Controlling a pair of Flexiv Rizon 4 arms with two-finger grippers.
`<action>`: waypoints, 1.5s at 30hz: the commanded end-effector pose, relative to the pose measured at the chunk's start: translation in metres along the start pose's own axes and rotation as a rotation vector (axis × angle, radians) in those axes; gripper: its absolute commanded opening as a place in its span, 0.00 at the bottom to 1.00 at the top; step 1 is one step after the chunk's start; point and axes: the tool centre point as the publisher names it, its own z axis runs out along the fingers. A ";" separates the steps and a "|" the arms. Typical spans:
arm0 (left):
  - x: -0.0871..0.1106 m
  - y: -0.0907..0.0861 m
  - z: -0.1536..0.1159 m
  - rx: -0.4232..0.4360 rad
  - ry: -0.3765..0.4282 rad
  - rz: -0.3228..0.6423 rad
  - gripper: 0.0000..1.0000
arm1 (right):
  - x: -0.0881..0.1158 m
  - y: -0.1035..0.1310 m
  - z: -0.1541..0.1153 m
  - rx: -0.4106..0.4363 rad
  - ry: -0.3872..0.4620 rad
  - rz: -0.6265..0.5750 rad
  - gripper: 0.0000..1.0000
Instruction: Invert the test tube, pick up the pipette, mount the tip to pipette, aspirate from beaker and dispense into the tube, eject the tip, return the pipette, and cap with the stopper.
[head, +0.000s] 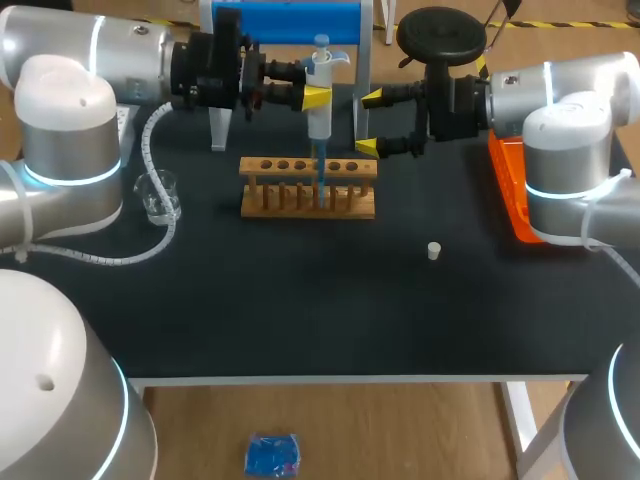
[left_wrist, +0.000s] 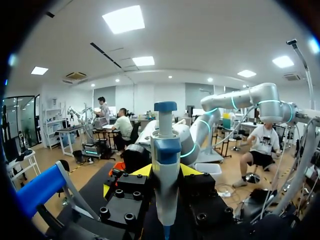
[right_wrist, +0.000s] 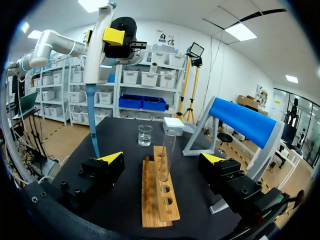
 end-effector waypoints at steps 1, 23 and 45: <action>0.001 -0.001 0.001 0.000 -0.003 0.000 0.00 | 0.000 0.000 0.000 0.000 0.000 -0.001 1.00; 0.001 -0.001 0.001 0.000 -0.003 0.000 0.00 | 0.046 0.024 -0.030 -0.062 0.059 -0.029 1.00; 0.001 -0.001 0.001 0.000 -0.003 0.000 0.00 | 0.114 0.067 -0.052 -0.274 0.185 0.054 1.00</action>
